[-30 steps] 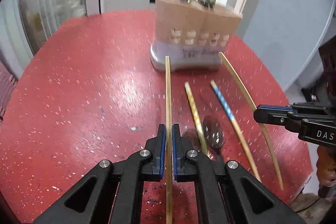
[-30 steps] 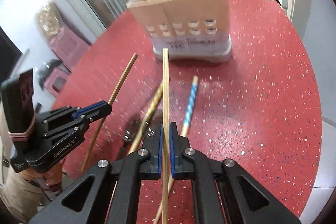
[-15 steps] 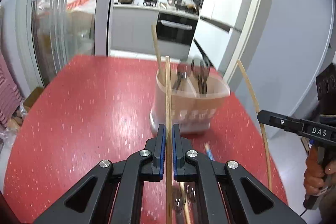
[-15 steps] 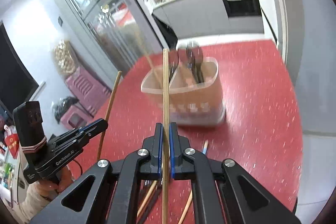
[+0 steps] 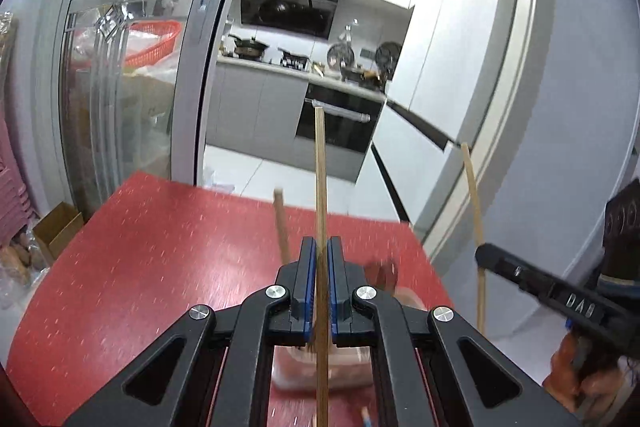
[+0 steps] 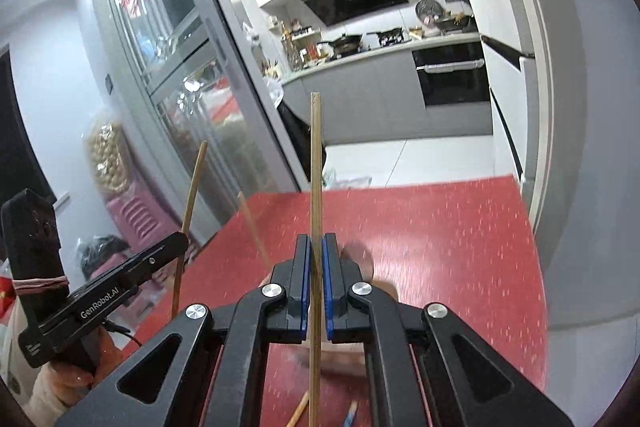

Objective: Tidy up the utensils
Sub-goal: 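Lift both chopsticks upright and lower them into the caddy, then open both grippers and withdraw them from the caddy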

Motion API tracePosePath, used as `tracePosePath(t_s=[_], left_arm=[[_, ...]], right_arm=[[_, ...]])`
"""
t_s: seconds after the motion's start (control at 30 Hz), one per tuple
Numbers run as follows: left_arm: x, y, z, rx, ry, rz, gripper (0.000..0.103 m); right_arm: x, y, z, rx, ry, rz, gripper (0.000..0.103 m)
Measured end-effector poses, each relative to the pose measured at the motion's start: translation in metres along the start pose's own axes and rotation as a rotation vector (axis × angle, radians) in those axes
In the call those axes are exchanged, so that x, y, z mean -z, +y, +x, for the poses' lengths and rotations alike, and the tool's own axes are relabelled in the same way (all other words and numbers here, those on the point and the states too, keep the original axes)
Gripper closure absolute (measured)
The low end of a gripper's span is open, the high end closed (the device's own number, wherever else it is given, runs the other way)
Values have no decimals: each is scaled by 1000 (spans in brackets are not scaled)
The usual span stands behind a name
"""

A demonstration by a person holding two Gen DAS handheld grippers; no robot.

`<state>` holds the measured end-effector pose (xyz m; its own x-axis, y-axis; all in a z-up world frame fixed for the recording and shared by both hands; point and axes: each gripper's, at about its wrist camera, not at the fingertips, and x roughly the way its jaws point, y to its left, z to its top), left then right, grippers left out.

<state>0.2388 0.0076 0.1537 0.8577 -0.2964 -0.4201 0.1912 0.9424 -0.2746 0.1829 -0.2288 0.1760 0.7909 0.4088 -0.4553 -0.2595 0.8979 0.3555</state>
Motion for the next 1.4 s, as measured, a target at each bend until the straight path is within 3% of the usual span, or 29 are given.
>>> tracePosePath(t_s=[0.43,0.7,1.0,1.4], left_arm=[[-7,-3,64,-51,-143,-29,72],[9,-7,82,-86,-205,-3,72],[39,-14,90,-114,-175,90,72],[65,-21,80,-158,-103,155,72]], right_arm=[[-24,-17,54,78,-152,-34,97],[1,-11,79,154,-203,-137,97],[39,-1,86,211,-192,-256,97],[61,-2,78,209,-120,-275,97]])
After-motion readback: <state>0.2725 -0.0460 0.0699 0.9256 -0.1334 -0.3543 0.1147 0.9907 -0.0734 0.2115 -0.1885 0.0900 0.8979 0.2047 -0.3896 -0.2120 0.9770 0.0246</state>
